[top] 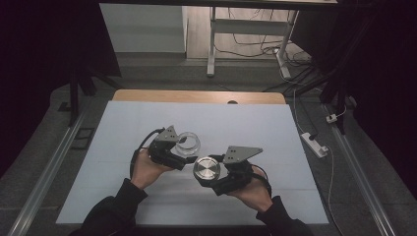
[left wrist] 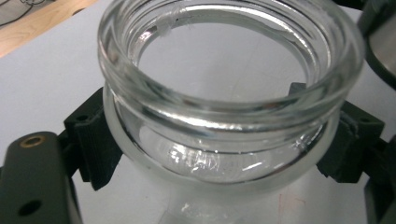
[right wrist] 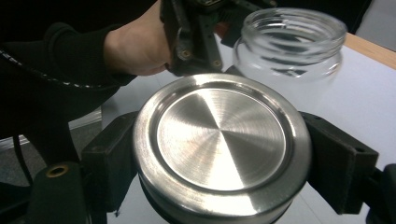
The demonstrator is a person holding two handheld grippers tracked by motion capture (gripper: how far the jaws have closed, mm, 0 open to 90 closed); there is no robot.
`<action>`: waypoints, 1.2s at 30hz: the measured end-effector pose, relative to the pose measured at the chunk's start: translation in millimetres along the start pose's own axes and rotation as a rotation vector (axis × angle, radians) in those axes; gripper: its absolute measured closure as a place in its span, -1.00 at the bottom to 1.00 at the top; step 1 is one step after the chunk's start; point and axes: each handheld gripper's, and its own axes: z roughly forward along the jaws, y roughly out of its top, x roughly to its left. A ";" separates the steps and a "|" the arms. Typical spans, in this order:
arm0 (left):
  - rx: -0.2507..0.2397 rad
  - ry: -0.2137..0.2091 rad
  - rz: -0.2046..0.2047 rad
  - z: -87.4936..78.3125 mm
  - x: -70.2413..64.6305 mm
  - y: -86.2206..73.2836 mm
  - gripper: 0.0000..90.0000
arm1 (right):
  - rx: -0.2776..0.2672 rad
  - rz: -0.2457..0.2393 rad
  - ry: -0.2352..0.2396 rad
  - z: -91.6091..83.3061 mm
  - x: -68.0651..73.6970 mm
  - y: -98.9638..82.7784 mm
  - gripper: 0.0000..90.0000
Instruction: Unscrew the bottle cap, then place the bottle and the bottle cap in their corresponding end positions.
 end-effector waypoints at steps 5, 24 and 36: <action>-0.007 0.006 -0.003 -0.8 1.8 2.0 -0.66 | 0.002 -0.005 0.007 2.1 3.4 -2.2 -0.58; -0.022 0.019 -0.001 3.7 9.5 15.0 -0.66 | 0.021 -0.010 0.011 11.6 15.1 -17.7 -0.58; -0.019 0.022 0.008 17.4 15.7 19.9 -0.66 | 0.038 0.009 0.022 20.0 15.4 -29.9 -0.58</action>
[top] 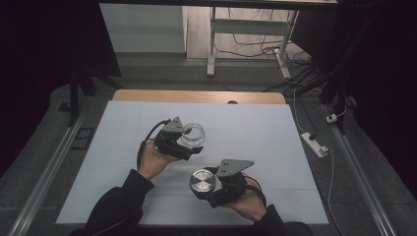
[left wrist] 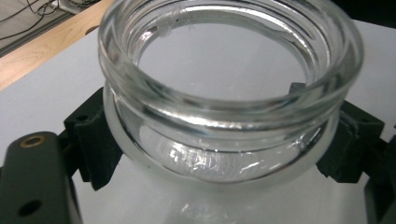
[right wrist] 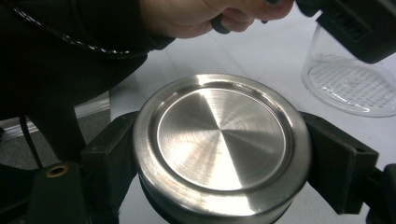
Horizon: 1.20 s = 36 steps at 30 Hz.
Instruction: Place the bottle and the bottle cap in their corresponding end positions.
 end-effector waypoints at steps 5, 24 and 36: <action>0.002 0.001 0.004 6.6 2.9 0.4 -0.66 | 0.006 0.008 -0.009 5.2 -2.6 -5.5 -0.58; 0.021 0.036 -0.001 37.1 20.6 -7.0 -0.66 | 0.030 0.015 -0.044 26.4 -21.5 -25.3 -0.58; 0.019 0.068 -0.008 46.8 32.5 -16.0 -0.66 | 0.065 0.006 -0.042 42.9 -24.2 -35.4 -0.58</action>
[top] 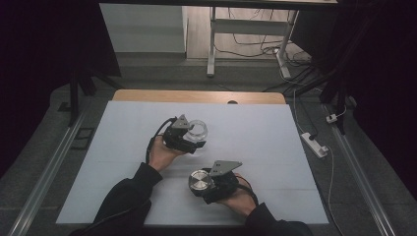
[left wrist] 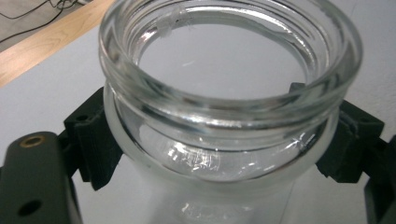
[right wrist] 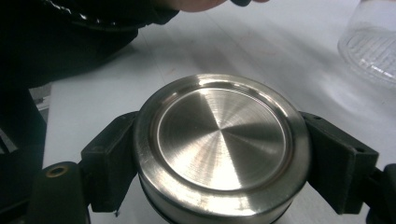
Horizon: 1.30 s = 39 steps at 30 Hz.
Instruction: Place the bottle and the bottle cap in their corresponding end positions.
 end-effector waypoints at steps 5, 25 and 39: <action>-0.005 0.000 -0.012 4.5 4.3 -5.5 -0.66 | 0.013 0.004 0.003 7.1 -0.1 -2.6 -0.58; 0.017 -0.010 0.000 24.0 4.4 -11.3 -0.66 | 0.071 0.035 -0.023 18.3 -6.9 -8.3 -0.58; 0.022 -0.017 0.008 28.7 2.4 -12.6 -0.66 | 0.132 0.043 -0.041 23.5 -6.9 -7.5 -0.59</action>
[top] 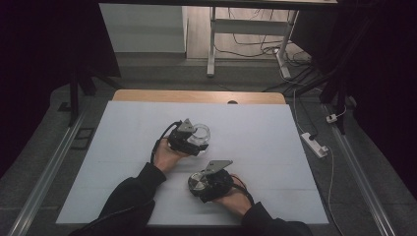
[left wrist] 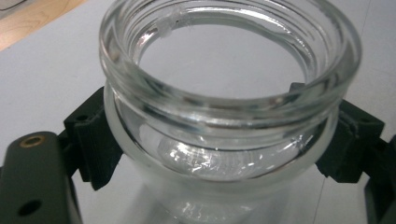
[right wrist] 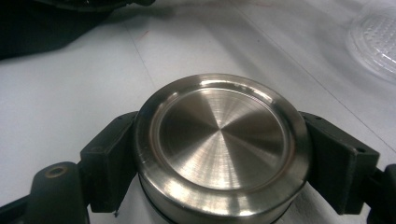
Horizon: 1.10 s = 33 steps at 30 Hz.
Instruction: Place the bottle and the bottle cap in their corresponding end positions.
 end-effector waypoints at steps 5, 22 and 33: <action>0.002 -0.008 -0.014 -0.3 1.7 -1.4 -0.66 | 0.011 -0.003 0.002 1.0 -0.1 0.3 -0.60; 0.028 0.019 -0.037 -0.4 -0.5 0.2 -0.72 | -0.005 0.042 0.004 -2.4 -2.8 2.0 -0.79; 0.063 0.030 -0.038 -5.3 -0.4 -1.3 -0.84 | -0.023 0.044 -0.003 -7.3 -3.9 4.2 -0.81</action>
